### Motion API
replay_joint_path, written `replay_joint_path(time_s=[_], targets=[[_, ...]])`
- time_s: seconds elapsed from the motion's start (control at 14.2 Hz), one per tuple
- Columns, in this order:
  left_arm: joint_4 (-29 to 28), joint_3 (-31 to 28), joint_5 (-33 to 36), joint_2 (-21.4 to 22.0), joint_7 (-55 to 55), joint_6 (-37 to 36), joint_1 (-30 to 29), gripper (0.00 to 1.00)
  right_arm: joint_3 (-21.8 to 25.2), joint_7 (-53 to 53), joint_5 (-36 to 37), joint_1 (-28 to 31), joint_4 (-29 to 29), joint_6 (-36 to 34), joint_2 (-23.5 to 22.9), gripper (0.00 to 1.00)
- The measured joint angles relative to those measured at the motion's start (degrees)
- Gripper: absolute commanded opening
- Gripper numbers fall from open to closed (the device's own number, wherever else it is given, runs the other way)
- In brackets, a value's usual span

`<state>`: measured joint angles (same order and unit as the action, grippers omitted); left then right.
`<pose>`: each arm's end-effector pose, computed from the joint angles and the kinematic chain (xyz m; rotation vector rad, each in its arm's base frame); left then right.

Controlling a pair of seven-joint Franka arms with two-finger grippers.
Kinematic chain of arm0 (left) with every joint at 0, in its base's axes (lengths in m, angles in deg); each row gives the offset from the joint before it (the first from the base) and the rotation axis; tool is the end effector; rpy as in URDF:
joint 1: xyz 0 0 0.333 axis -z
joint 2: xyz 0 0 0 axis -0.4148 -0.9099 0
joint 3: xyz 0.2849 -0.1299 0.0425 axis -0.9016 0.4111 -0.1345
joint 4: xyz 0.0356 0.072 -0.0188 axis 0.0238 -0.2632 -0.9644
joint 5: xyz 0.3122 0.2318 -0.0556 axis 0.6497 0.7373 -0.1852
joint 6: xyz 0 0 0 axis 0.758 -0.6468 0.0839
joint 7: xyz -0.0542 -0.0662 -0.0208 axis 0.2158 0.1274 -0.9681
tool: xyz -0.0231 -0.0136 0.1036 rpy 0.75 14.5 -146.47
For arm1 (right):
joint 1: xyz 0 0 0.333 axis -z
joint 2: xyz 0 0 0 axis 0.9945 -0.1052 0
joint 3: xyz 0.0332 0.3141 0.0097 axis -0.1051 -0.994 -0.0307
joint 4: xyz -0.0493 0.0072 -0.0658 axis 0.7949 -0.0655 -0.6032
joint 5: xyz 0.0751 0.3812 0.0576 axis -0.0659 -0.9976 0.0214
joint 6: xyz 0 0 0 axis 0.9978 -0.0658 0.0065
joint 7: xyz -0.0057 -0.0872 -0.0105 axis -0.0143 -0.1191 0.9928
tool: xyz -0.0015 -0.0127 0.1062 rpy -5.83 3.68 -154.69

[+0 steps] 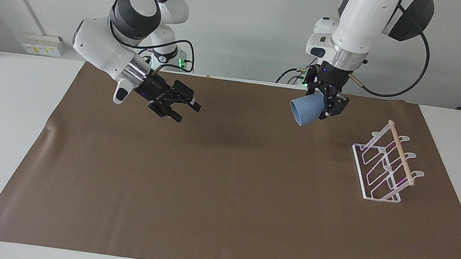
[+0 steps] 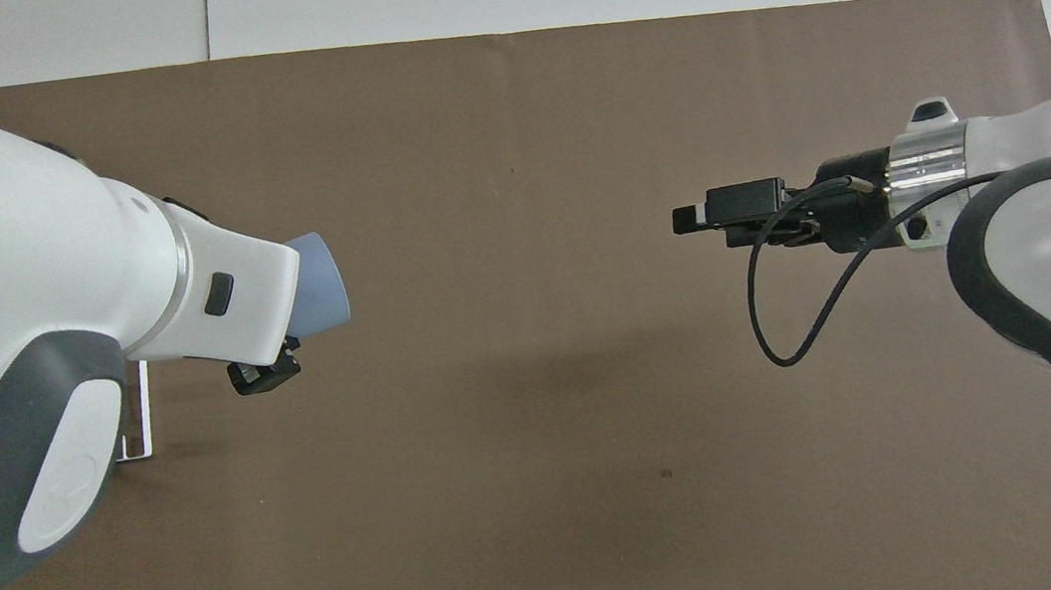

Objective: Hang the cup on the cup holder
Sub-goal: 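Open the right gripper and withdraw it while the left gripper holds cup, then carry the cup with the left gripper onto the wire rack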

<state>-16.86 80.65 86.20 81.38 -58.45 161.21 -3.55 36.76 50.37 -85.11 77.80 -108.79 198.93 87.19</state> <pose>0.5173 -0.2352 0.6087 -2.5825 1.7039 -0.0664 0.5664 0.1059 0.4845 -2.3926 0.0935 -0.1025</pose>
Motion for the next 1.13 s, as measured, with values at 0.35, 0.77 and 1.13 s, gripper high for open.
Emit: replay_joint_path(time_s=[0.35,0.77,1.13], targets=[[-4.0,0.8,14.9,2.7,-0.1,-4.7,-0.1,0.0,0.0,2.0,27.0,0.1,0.1,0.1,0.0,1.0],[-9.8,1.0,26.8,4.9,-0.1,-6.4,-0.1,0.0,0.1,6.4,43.5,1.6,5.9,-6.0,0.6,1.0],[-12.3,1.3,40.7,2.0,-4.9,-6.0,0.0,0.0,0.2,10.7,47.0,3.7,16.5,-19.2,1.4,1.0]])
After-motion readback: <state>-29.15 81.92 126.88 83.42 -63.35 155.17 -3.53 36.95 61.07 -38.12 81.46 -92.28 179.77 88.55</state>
